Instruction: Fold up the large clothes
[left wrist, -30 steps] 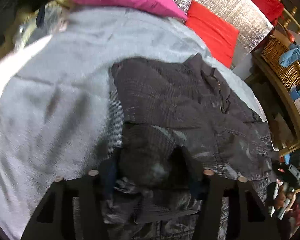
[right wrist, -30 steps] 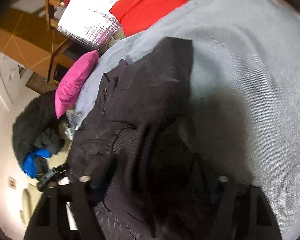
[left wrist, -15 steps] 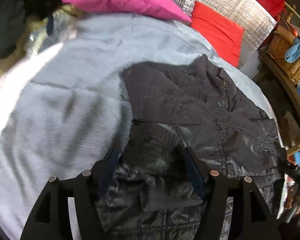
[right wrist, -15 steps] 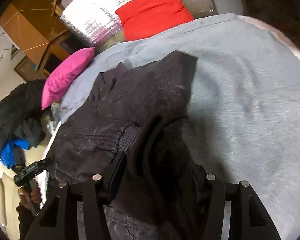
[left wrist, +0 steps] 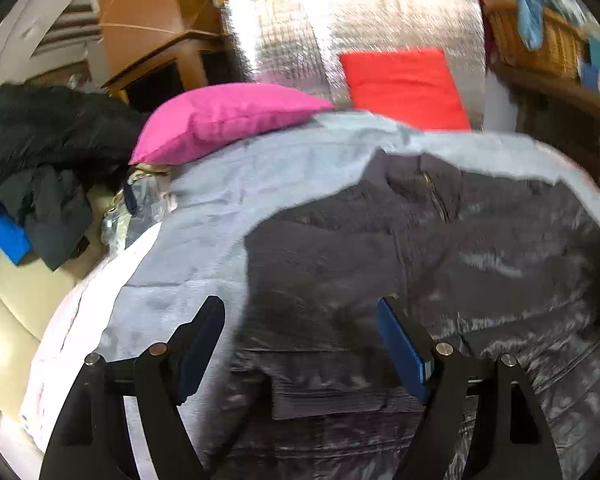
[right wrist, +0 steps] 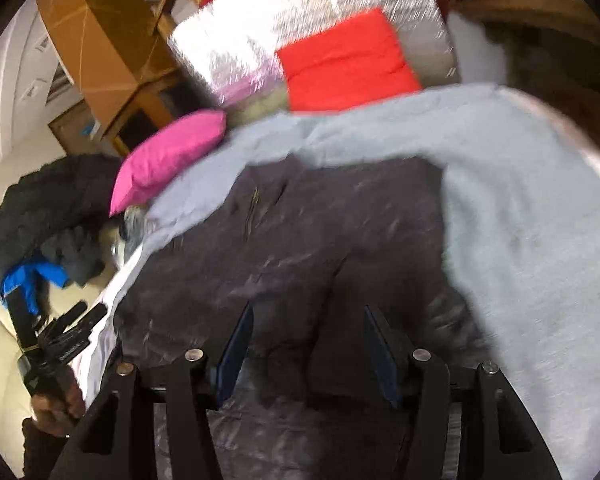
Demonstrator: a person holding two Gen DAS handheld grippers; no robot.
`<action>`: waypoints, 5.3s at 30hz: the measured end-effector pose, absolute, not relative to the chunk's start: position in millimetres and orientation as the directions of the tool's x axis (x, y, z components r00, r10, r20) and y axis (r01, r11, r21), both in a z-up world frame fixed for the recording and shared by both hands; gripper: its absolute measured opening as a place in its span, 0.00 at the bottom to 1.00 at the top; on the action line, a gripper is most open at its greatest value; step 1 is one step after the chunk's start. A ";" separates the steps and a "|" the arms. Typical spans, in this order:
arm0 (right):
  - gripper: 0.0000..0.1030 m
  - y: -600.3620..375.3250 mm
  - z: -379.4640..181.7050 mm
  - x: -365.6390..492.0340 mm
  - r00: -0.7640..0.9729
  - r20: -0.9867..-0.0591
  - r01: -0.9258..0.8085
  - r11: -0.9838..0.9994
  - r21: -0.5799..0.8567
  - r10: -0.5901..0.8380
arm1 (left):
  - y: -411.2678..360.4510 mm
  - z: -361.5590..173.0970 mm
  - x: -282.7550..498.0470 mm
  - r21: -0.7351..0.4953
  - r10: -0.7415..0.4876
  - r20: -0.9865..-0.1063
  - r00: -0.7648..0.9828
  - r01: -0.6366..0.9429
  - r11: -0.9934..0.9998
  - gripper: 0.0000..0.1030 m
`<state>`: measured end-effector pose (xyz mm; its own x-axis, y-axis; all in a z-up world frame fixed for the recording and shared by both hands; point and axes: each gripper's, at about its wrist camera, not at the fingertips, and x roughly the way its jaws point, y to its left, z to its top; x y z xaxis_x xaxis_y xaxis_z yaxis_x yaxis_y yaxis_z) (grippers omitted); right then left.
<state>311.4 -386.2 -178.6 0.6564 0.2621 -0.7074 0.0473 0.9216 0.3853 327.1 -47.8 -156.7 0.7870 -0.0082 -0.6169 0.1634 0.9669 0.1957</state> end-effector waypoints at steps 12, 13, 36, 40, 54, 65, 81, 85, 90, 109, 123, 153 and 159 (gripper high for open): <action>0.58 -365.5 -170.4 331.4 0.674 -0.678 -0.008 0.922 0.388 0.292 | -82.4 -177.2 332.5 0.240 -0.013 -0.634 0.773 0.213 0.947 0.76; 0.58 -361.2 -174.0 336.4 0.659 -0.693 -0.009 0.924 0.382 0.293 | -84.1 -177.5 332.8 0.239 -0.015 -0.635 0.772 0.215 0.947 0.76; 0.58 -415.4 -163.1 335.9 0.741 -0.655 0.167 0.906 0.389 0.145 | -82.6 -174.3 351.3 0.167 -0.052 -0.669 0.742 0.218 0.961 0.76; 0.58 -435.5 -164.4 347.2 0.755 -0.638 0.199 0.875 0.441 0.150 | -57.2 -154.4 367.2 0.095 -0.045 -0.636 0.771 0.136 0.986 0.77; 0.77 -501.6 -229.5 408.0 0.689 -0.664 0.317 0.703 0.637 0.290 | 27.6 -211.1 442.2 -0.291 -0.203 -0.813 0.545 -0.079 0.954 0.77; 0.36 -444.8 -202.1 407.9 0.700 -0.699 0.240 0.874 0.423 0.146 | 17.8 -213.3 439.6 -0.278 -0.203 -0.819 0.537 -0.062 0.958 0.58; 0.72 -473.9 -207.1 337.9 0.633 -0.742 0.264 0.840 0.473 0.219 | 47.5 -193.7 398.2 -0.252 -0.193 -0.821 0.538 -0.037 0.967 0.81; 0.73 -471.7 -230.5 339.6 0.612 -0.698 0.217 0.769 0.602 0.374 | 45.0 -201.3 401.9 -0.337 -0.290 -0.812 0.507 -0.002 0.942 0.75; 0.63 -438.6 -199.9 328.5 0.664 -0.653 0.095 0.824 0.558 0.365 | 34.5 -188.8 395.6 -0.321 -0.287 -0.789 0.543 0.033 0.946 0.54; 0.66 -434.9 -174.1 237.5 0.692 -0.703 0.184 0.900 0.395 0.167 | 57.9 -159.9 308.6 -0.223 -0.219 -0.766 0.605 0.070 0.972 0.76; 0.66 -454.5 -226.6 114.1 0.662 -0.729 0.337 0.799 0.498 0.174 | 118.1 -205.2 187.4 -0.317 -0.177 -0.761 0.625 -0.119 0.941 0.66; 0.68 -383.5 -279.6 70.7 0.489 -0.830 0.340 0.818 0.464 0.268 | 69.3 -271.6 154.6 -0.403 -0.368 -0.859 0.355 -0.027 0.915 0.68; 0.63 -362.6 -269.2 72.4 0.489 -0.827 0.254 0.861 0.441 0.279 | 71.9 -269.3 147.9 -0.421 -0.380 -0.853 0.357 -0.041 0.906 0.63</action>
